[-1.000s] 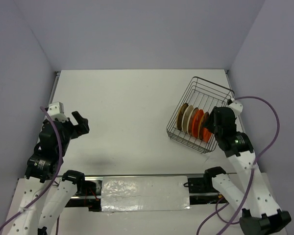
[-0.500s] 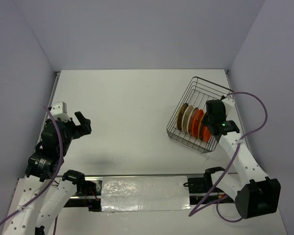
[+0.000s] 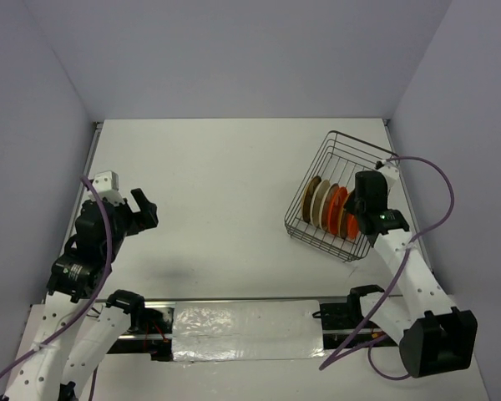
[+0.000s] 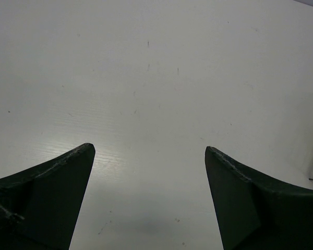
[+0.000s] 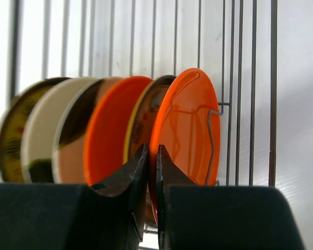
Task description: Unload the plates from the dish rack
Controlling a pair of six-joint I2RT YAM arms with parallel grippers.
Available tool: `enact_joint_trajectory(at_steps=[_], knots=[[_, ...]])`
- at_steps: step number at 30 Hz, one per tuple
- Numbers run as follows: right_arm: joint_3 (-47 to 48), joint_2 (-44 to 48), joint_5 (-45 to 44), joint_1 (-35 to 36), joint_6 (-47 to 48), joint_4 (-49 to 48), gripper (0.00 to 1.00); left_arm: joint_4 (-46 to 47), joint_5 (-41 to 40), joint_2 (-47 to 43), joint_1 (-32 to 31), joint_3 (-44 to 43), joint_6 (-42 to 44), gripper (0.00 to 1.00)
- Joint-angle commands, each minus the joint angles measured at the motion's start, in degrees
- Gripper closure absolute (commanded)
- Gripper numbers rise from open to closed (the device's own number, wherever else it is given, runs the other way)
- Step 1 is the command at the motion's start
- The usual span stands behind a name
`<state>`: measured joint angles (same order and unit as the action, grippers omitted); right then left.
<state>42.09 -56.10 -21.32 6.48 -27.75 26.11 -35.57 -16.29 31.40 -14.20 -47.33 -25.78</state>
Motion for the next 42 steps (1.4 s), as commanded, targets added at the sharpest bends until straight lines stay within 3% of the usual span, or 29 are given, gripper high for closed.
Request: enact_joint_trajectory(at_steps=[1, 13, 20, 22, 25, 26, 28, 30, 33, 36, 38, 42], knots=[[3.7, 4.9, -1.7, -0.3, 2.1, -0.1, 0.91, 1.8, 0.6, 0.8, -0.3, -0.6, 0.1, 0.01], [19.8, 8.7, 3.8, -0.2, 5.3, 6.3, 1.0, 1.6, -0.1, 0.2, -0.3, -0.7, -0.1, 0.0], [33.7, 6.6, 15.6, 1.5, 6.1, 10.8, 1.0, 1.7, 0.5, -0.3, -0.2, -0.8, 0.1, 0.01], [39.1, 4.2, 21.0, 6.2, 7.5, 10.9, 1.0, 1.8, -0.1, -1.2, -0.2, -0.9, -0.2, 0.0], [50.7, -9.8, 21.1, 20.7, 12.2, 17.8, 1.0, 0.9, -2.8, -2.6, 0.1, -1.1, -1.3, 0.01], [58.6, -13.6, 14.9, 28.9, 15.1, 20.4, 1.0, 0.5, -4.3, -3.4, 0.2, -1.2, -1.8, 0.0], [66.5, -26.4, 8.6, 35.9, 17.9, 26.2, 1.0, -0.1, -6.1, -4.2, 0.5, -1.4, -2.5, 0.01], [77.4, -35.1, 2.0, 41.0, 20.8, 28.7, 1.0, -1.1, -9.0, -5.5, 0.7, -1.7, -3.7, 0.0], [92.2, -56.7, -0.5, 42.5, 22.5, 32.9, 1.0, -2.1, -12.4, -7.3, 1.4, -2.0, -5.1, 0.0], [102.9, -70.3, -5.2, 43.7, 24.1, 35.8, 1.0, -2.0, -13.2, -9.0, 2.1, -1.8, -5.5, 0.01], [98.1, -72.8, -8.8, 44.8, 25.6, 31.3, 1.0, -1.7, -12.5, -9.5, 2.2, -1.5, -5.1, 0.01], [86.0, -72.8, -7.5, 45.3, 25.0, 20.0, 1.0, -1.6, -11.8, -8.8, 2.3, -1.5, -4.7, 0.0]])
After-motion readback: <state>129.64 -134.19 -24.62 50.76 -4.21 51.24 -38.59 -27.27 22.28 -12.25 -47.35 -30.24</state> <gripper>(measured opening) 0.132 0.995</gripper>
